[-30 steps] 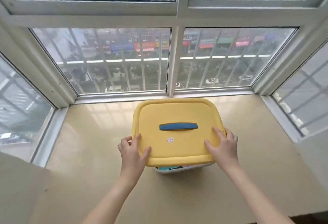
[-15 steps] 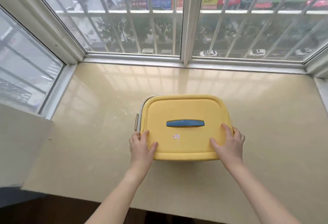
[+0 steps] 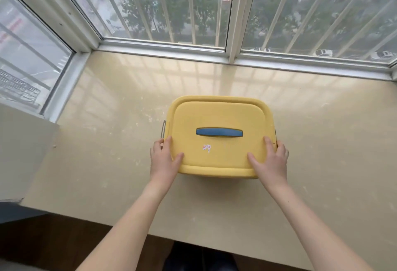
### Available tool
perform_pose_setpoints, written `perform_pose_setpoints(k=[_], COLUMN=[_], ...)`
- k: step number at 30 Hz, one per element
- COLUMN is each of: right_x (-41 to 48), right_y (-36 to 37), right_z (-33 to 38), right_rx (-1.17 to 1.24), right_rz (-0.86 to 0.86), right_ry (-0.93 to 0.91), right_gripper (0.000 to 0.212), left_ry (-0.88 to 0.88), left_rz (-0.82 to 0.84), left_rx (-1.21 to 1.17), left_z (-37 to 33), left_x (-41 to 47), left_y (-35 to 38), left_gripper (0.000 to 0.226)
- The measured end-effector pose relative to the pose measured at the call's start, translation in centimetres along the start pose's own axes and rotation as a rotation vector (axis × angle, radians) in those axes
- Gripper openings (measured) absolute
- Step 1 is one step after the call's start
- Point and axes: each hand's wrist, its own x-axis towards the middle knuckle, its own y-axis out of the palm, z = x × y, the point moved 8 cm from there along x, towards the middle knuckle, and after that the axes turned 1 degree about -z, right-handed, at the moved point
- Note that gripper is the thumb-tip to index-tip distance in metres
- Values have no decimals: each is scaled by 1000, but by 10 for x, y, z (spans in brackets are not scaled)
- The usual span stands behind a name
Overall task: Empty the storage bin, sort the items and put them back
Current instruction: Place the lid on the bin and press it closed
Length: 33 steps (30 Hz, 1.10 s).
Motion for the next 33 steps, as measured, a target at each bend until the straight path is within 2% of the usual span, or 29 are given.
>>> perform_pose_setpoints(k=[8, 21, 25, 30, 33], right_x=[-20, -82, -81, -69, -53], right_y=[10, 18, 7, -20, -17], right_z=[-5, -25, -23, -13, -9], right_rx=[58, 64, -57, -131, -123], right_rz=[36, 37, 26, -117, -92], right_ry=[20, 86, 73, 18, -47], right_gripper=[79, 78, 74, 70, 65], left_ry=[-57, -14, 37, 53, 65], left_rz=[15, 95, 137, 41, 40], left_rx=[-204, -168, -136, -127, -164], left_z=[24, 43, 39, 33, 27], left_x=[-10, -37, -33, -14, 2], left_y=[3, -5, -12, -37, -37], left_gripper=[67, 68, 68, 63, 61])
